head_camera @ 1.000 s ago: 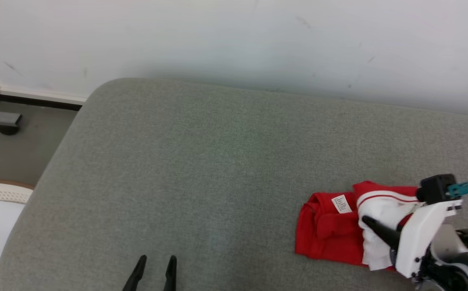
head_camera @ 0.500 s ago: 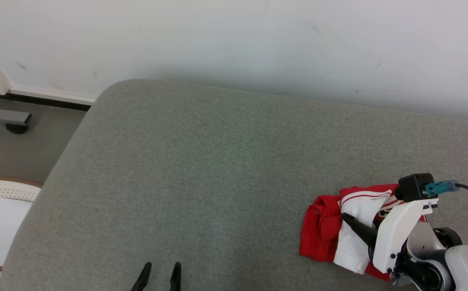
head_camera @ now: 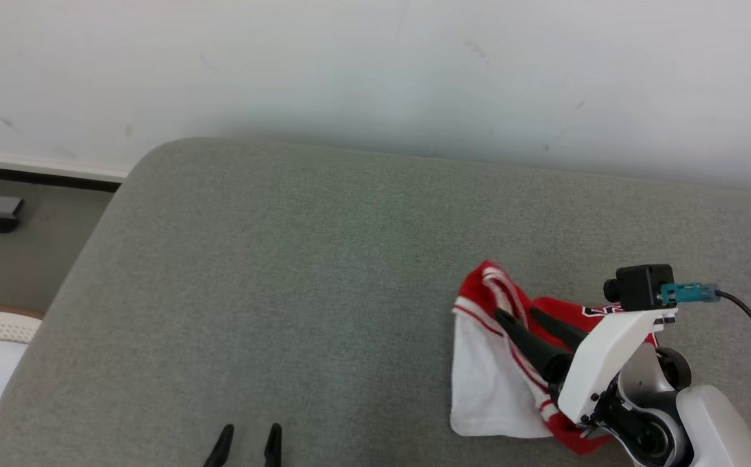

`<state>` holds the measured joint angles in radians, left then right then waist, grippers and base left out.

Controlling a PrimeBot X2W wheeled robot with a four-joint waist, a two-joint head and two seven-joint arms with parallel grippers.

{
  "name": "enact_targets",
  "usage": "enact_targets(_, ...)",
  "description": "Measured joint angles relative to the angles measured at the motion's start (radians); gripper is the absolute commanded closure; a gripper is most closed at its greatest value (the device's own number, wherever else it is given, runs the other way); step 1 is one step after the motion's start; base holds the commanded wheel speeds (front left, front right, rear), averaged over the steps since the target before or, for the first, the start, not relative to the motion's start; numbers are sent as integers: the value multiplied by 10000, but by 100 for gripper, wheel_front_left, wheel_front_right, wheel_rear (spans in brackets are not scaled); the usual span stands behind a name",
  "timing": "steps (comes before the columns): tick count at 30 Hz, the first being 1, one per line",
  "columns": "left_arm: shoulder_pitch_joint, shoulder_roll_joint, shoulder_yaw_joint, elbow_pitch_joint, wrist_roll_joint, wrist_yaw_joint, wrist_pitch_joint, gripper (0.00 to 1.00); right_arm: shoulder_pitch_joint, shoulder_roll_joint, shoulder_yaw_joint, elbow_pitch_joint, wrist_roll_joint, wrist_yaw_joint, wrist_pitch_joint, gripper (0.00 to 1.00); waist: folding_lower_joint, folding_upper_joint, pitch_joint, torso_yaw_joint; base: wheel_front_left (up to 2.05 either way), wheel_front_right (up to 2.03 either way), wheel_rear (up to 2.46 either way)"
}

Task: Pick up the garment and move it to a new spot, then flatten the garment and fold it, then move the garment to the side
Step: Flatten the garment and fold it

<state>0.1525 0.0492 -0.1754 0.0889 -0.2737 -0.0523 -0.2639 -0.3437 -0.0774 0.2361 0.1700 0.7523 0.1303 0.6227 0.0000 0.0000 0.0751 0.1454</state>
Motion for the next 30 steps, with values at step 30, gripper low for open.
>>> enact_targets(30, 260, 0, 1208, -336, 454, -244, 0, 0, 3544, -3179, -1659, -284, -3473, 2, -8803, 0, -1, 0, -730, -1534, 0, 0, 0)
